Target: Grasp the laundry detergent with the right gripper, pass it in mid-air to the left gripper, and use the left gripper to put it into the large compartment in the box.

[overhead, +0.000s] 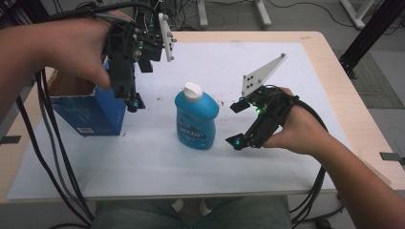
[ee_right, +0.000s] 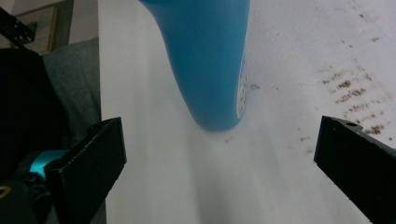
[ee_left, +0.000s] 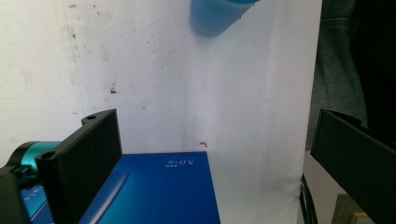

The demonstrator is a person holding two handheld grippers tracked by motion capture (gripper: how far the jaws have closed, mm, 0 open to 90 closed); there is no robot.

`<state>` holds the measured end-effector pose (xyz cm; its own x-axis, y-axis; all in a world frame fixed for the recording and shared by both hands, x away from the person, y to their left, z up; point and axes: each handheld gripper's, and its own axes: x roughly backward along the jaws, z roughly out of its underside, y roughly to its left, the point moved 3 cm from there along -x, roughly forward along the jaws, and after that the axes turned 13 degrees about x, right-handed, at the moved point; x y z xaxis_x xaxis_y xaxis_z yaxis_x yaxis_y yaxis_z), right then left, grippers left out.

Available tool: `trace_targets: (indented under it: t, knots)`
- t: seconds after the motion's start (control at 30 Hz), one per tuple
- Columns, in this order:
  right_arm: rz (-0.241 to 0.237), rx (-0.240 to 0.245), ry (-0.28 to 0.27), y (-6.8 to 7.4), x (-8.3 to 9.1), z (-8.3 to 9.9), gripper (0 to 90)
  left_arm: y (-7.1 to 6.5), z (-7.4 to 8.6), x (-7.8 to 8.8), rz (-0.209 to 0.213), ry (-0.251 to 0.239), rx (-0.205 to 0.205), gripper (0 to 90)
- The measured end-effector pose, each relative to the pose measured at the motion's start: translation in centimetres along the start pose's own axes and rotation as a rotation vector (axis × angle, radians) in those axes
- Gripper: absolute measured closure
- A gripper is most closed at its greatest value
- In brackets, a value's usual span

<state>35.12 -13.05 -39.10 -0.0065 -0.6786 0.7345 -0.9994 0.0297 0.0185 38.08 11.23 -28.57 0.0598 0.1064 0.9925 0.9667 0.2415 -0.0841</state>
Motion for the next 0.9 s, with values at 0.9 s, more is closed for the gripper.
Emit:
trace_targets:
  t: [0.9]
  knots:
    - [0.074, -0.040, -0.177, 0.5, -5.1, -1.5, 1.3, 0.1, 0.3, -0.1, -0.008, -0.017, -0.003, 1.8]
